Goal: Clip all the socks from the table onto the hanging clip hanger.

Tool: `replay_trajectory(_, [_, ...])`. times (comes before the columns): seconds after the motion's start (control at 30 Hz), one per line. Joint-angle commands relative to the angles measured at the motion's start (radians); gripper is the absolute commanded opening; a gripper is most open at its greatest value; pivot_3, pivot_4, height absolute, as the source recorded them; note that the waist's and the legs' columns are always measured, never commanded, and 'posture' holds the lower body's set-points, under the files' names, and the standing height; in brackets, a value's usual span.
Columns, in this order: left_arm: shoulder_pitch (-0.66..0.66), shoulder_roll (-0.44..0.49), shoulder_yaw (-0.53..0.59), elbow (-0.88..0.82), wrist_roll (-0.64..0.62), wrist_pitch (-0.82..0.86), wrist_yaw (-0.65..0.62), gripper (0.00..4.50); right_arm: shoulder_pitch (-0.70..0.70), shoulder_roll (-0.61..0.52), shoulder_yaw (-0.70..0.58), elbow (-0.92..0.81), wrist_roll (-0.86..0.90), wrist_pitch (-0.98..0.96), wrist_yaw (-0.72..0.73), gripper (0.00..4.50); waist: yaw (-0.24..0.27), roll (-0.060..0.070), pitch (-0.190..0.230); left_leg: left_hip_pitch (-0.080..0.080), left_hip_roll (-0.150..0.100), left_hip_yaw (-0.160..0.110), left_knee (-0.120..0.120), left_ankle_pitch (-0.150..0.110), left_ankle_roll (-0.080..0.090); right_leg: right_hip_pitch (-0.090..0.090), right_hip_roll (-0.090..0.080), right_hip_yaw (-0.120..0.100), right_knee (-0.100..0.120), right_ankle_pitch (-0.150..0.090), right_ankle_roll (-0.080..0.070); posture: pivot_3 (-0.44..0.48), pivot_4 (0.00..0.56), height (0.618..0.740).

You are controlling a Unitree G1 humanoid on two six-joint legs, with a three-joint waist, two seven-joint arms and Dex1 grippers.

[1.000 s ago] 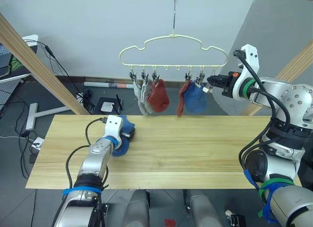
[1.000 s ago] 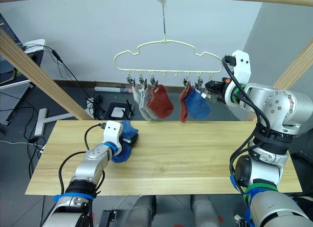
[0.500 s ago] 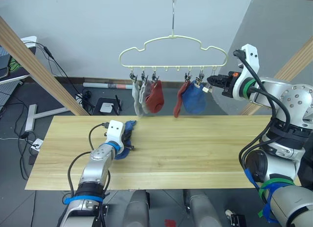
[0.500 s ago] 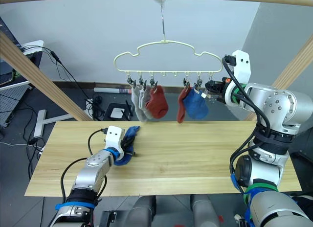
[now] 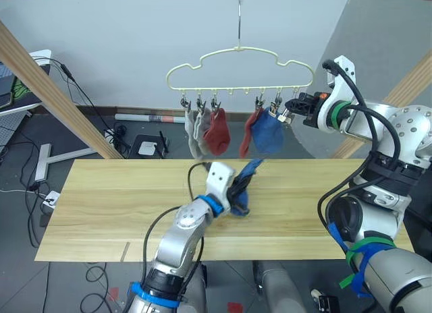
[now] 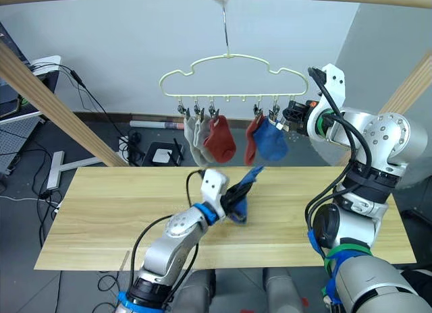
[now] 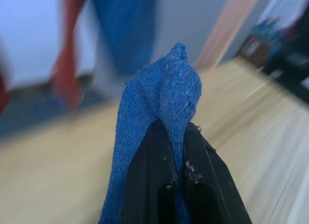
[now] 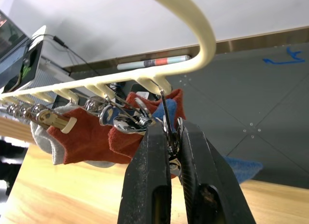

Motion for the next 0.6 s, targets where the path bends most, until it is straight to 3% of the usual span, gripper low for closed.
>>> replay_trajectory(0.03, [-0.059, -0.054, -0.026, -0.003, 0.012, -0.04, 0.031, 0.01, -0.018, -0.006, -0.026, 0.007, 0.029, 0.008, -0.052, 0.0, -0.001, 0.0, 0.0, 0.0, 0.0, 0.0, 0.0, 0.0, 0.0, 0.0, 0.0, 0.0, -0.001, 0.0, 0.0, -0.036, 0.309, 0.74])
replay_trajectory(0.17, [-0.142, -0.108, -0.024, 0.079, 0.031, -0.092, 0.061, 0.01, -0.022, -0.002, -0.036, 0.016, 0.077, 0.008, -0.109, 0.0, 0.0, 0.0, 0.0, -0.001, 0.0, 0.0, 0.0, 0.0, 0.0, 0.0, 0.0, 0.0, -0.001, 0.0, -0.001, -0.049, 0.306, 0.74])
replay_trajectory(0.6, [-0.245, -0.126, -0.011, 0.227, 0.108, -0.272, 0.102, 0.01, 0.0, -0.013, -0.049, 0.013, 0.279, 0.008, -0.298, 0.0, -0.008, 0.0, 0.0, -0.001, -0.001, 0.0, 0.001, 0.0, 0.0, 0.0, 0.0, 0.0, -0.001, 0.001, 0.0, -0.071, 0.295, 0.74])
